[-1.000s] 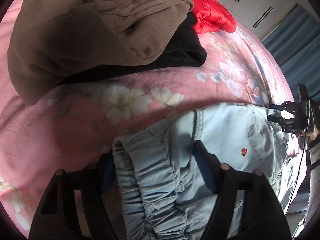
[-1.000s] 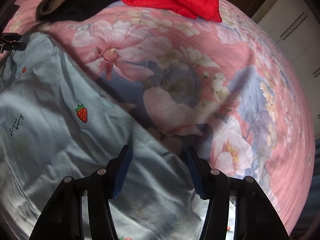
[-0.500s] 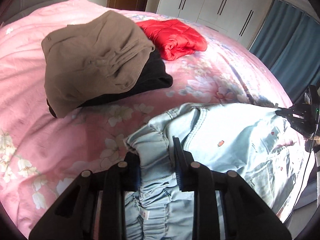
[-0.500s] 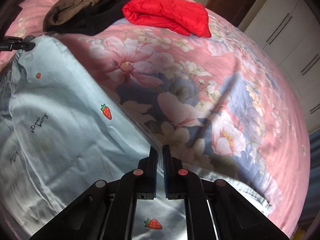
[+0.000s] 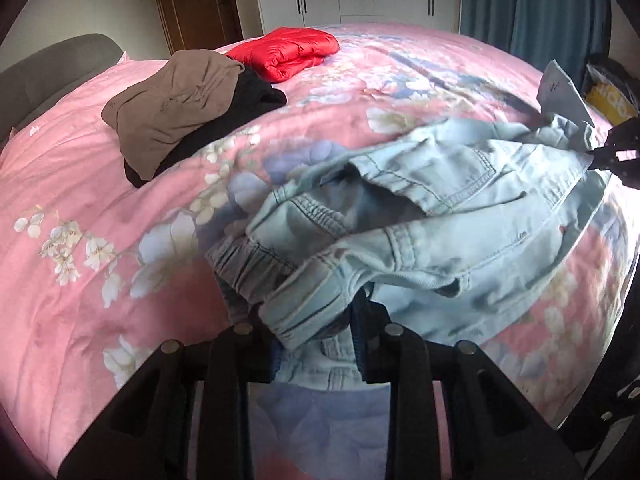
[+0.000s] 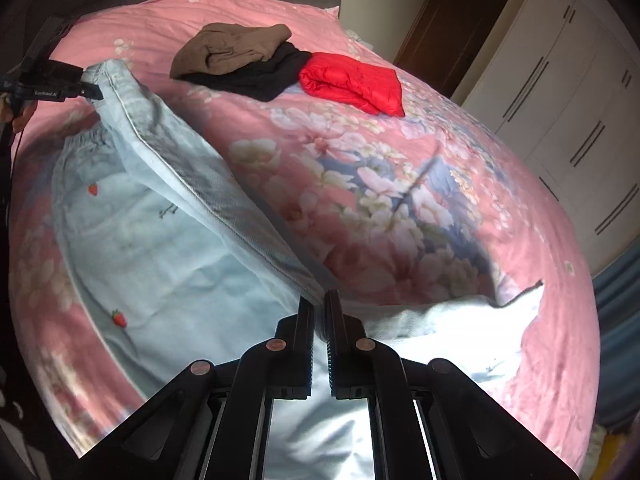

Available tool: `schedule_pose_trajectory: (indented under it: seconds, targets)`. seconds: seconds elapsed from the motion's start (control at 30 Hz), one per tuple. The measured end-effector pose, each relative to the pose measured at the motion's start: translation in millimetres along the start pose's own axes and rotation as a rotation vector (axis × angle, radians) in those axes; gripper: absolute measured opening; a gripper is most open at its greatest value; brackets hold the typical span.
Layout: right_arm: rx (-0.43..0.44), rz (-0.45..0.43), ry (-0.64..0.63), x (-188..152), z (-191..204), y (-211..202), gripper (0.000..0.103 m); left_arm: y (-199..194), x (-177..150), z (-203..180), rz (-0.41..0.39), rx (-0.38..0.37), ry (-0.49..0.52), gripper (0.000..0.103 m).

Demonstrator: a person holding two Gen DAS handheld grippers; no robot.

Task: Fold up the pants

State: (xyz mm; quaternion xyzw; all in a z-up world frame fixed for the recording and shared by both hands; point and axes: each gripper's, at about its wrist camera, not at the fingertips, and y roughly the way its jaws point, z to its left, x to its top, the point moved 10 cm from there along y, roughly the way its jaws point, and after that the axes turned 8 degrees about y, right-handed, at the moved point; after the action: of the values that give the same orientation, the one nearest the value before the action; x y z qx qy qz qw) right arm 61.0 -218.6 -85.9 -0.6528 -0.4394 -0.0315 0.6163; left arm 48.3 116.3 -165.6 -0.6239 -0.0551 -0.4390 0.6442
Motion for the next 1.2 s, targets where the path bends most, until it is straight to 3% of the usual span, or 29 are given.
schedule_pose_trajectory:
  seconds: [0.07,0.17,0.2,0.27,0.4,0.5,0.63,0.73,0.83,0.97,1.0,1.1,1.13,1.2]
  targets:
    - [0.026,0.038,-0.008,-25.9,15.3,0.1,0.006,4.1,-13.2,-7.0,0.02,0.021,0.034,0.03]
    - [0.04,0.097,-0.034,-56.2,32.1,4.1,0.006,6.4,-26.3,-4.1,0.043,0.08,0.056,0.041]
    - [0.041,0.108,-0.04,-62.3,35.0,5.6,0.006,9.1,-29.9,0.5,0.062,0.08,0.032,0.048]
    - [0.045,0.131,-0.031,-70.4,37.1,9.7,0.006,8.3,-38.7,11.2,0.09,0.07,-0.03,0.048]
    - [0.052,0.169,-0.018,-74.4,37.8,7.9,0.006,-29.2,-56.5,34.1,0.034,0.071,-0.195,0.054]
    - [0.099,0.121,0.002,-70.2,42.6,-14.3,0.009,-53.7,-57.3,43.5,-0.033,0.055,-0.313,0.06]
    - [0.207,0.005,0.093,-45.5,57.3,-32.5,0.009,-59.6,-20.2,23.4,-0.135,-0.053,-0.396,0.06]
    - [0.179,-0.02,0.109,-24.5,72.2,-16.1,0.009,-44.9,14.0,-11.6,-0.17,-0.141,-0.384,0.061]
    - [0.132,-0.036,0.109,-6.6,89.1,8.2,0.009,-20.7,28.3,-39.4,-0.122,-0.133,-0.329,0.061]
    - [0.132,-0.033,0.112,0.7,109.8,30.4,0.009,23.2,9.4,-38.4,0.033,-0.028,-0.291,0.062]
    - [0.131,-0.021,0.112,-1.3,112.5,34.9,0.009,30.6,0.8,-30.3,0.055,-0.013,-0.311,0.058]
    - [0.131,0.04,0.095,-15.9,119.8,45.8,0.009,21.5,-6.9,-12.3,0.019,-0.084,-0.427,0.043]
    - [0.126,0.046,0.088,-19.6,120.5,46.7,0.009,14.3,-8.0,-7.5,0.005,-0.101,-0.457,0.043]
    - [0.121,0.052,0.087,-22.1,121.5,43.8,0.009,-4.0,-11.9,3.4,-0.037,-0.094,-0.506,0.054]
